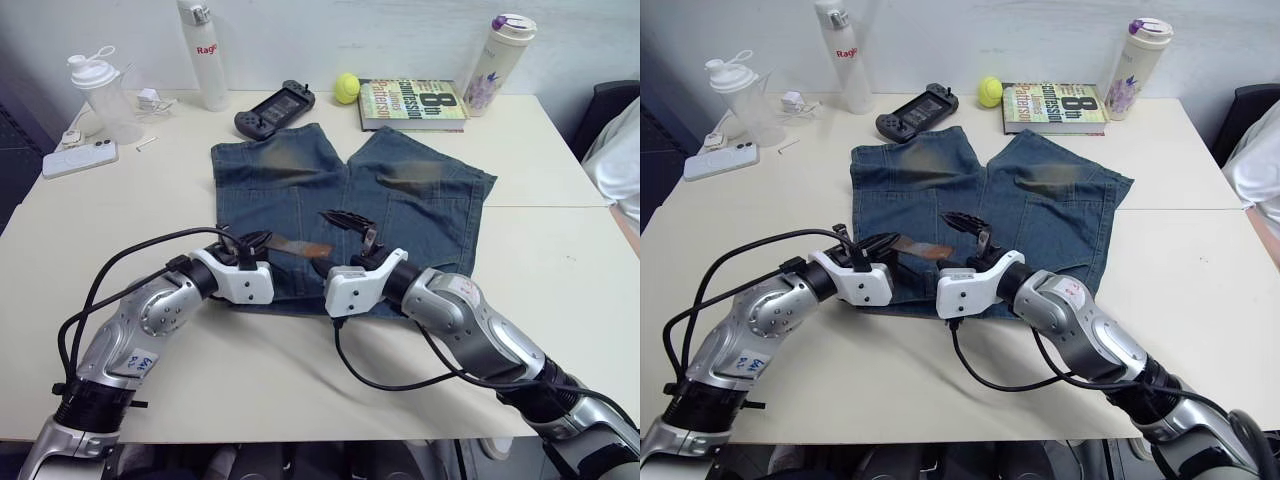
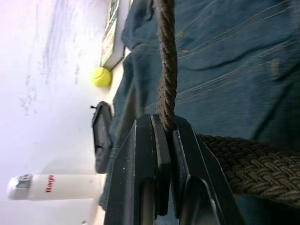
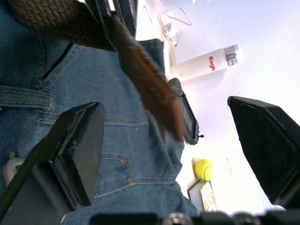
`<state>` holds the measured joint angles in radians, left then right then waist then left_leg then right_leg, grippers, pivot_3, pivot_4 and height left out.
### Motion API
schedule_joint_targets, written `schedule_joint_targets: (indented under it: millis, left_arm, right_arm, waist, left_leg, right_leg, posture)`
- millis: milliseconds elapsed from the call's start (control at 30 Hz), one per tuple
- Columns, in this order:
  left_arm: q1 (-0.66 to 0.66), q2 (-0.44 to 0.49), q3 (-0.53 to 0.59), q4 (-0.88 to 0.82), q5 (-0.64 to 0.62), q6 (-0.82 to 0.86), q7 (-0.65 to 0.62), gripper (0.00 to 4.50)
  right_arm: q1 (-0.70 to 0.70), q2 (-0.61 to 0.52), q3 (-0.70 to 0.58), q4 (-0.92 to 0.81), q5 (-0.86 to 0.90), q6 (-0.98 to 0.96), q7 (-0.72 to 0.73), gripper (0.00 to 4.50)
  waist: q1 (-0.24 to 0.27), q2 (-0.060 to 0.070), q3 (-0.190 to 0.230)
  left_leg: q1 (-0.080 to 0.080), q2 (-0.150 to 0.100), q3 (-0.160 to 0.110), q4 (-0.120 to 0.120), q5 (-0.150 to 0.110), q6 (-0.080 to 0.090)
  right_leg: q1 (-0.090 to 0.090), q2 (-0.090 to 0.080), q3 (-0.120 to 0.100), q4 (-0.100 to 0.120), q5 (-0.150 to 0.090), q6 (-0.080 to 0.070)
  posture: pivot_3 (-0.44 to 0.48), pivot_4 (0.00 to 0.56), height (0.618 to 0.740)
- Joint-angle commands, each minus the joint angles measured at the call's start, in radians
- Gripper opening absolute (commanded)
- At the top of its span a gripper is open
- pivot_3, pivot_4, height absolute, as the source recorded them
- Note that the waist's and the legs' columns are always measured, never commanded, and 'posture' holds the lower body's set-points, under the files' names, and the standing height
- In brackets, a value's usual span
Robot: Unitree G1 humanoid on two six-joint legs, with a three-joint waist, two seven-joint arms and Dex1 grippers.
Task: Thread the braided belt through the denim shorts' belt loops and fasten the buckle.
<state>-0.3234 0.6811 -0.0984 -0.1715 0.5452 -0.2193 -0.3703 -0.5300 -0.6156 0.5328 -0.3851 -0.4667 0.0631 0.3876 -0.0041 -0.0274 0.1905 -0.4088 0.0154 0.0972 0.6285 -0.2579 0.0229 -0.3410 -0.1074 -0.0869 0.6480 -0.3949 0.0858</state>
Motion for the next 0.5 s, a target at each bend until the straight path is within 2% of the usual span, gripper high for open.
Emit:
schedule_joint_targets:
  millis: [33,133,200,267,467,500]
  left_arm:
    - [-0.024,-0.003,0.003,0.007,0.014,0.004,0.013,0.03]
    - [-0.022,-0.005,0.0,0.006,0.016,0.002,0.01,0.03]
    - [-0.015,-0.004,0.001,0.009,0.022,0.009,0.01,0.0]
    - [-0.016,-0.003,-0.001,0.01,0.025,0.009,0.009,0.0]
    - [-0.016,-0.009,-0.005,0.004,0.03,0.019,0.008,0.0]
    - [-0.016,-0.01,-0.005,0.001,0.03,0.02,0.008,0.0]
  right_arm:
    - [0.014,0.015,-0.047,-0.024,-0.012,-0.037,0.026,4.5]
    - [0.022,0.025,-0.064,-0.022,-0.025,-0.051,0.046,4.5]
    - [0.028,0.028,-0.077,-0.022,-0.033,-0.061,0.054,3.95]
    - [0.031,0.034,-0.086,-0.019,-0.037,-0.069,0.06,3.17]
    - [0.039,0.057,-0.104,-0.012,-0.046,-0.093,0.08,0.12]
    - [0.039,0.06,-0.106,-0.009,-0.048,-0.096,0.082,0.05]
  waist:
    - [0.0,0.0,0.0]
    - [0.0,0.0,0.0]
    - [0.0,0.0,0.0]
    - [0.0,0.0,0.0]
    - [0.0,0.0,0.0]
    - [0.0,0.0,0.0]
  left_leg:
    - [0.0,0.0,0.0,0.0,0.0,0.0]
    - [0.0,0.0,0.0,0.0,0.0,0.0]
    - [0.0,0.0,0.0,0.0,0.0,0.0]
    - [0.0,0.0,0.0,0.001,0.0,0.0]
    - [0.0,0.0,-0.001,0.001,0.0,0.0]
    - [0.0,0.0,-0.001,0.001,0.0,0.0]
  right_leg:
    - [0.0,0.0,0.0,0.0,0.0,0.0]
    - [0.0,0.0,-0.001,0.001,0.0,0.0]
    - [0.0,0.0,-0.001,0.001,0.0,0.0]
    - [0.0,0.0,-0.001,0.002,0.0,0.0]
    - [0.0,0.0,-0.001,0.004,0.0,0.0]
    - [0.0,0.0,-0.001,0.005,0.0,0.0]
  posture:
    - [0.0,0.15,0.74]
    - [0.0,0.15,0.74]
    - [0.0,0.15,0.74]
    - [0.0,0.15,0.74]
    - [0.0,0.15,0.74]
    - [0.0,0.15,0.74]
